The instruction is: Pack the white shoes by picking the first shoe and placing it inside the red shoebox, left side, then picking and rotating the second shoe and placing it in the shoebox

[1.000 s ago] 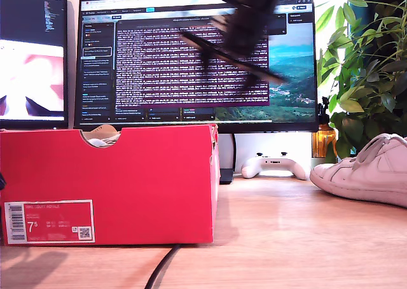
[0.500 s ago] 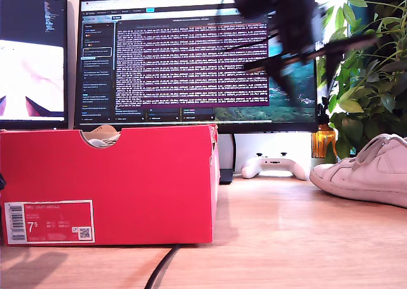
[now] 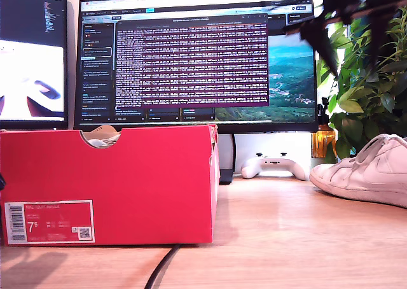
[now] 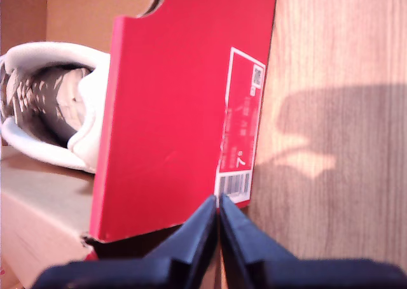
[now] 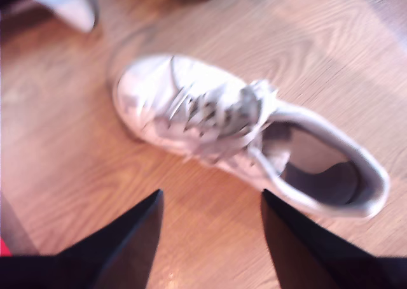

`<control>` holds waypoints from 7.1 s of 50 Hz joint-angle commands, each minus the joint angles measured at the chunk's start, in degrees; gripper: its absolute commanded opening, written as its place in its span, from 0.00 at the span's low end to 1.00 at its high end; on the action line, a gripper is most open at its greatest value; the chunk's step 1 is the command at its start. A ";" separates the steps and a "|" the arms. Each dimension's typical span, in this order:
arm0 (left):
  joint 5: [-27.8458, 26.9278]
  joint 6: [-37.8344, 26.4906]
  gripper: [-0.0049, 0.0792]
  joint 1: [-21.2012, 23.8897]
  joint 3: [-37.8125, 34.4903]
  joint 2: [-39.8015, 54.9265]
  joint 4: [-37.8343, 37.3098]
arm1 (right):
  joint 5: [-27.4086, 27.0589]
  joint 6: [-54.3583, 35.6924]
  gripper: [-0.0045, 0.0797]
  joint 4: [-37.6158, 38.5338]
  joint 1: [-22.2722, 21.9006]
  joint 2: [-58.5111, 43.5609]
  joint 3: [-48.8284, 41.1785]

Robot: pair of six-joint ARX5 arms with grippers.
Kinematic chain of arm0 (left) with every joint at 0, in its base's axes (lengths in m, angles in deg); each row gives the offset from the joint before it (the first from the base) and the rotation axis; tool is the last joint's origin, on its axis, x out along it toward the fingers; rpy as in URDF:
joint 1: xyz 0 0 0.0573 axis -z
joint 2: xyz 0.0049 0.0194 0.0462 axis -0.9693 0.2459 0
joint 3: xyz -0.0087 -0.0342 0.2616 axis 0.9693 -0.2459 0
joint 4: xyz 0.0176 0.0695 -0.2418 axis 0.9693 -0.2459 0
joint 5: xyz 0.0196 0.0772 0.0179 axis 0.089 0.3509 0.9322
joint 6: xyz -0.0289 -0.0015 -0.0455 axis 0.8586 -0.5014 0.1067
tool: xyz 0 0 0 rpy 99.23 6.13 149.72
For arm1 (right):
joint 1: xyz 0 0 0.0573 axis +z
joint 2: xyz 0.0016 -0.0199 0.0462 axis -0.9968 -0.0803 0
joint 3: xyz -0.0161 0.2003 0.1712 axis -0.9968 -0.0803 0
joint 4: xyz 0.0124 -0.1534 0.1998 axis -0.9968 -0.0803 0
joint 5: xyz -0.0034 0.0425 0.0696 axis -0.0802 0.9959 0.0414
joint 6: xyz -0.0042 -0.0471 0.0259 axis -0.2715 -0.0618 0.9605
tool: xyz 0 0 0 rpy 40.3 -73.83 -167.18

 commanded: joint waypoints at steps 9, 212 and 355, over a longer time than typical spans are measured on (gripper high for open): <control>-0.11 0.15 0.03 0.22 0.00 0.22 0.28 | -0.20 4.24 0.61 -0.15 -4.09 4.02 -10.25; -0.11 0.15 0.03 0.22 0.02 0.22 -0.35 | 22.27 -95.03 0.04 61.00 12.48 -2.62 -7.04; -0.35 0.17 0.03 0.22 0.04 0.22 -0.39 | 9.51 -80.98 0.04 42.95 20.96 -10.84 -1.51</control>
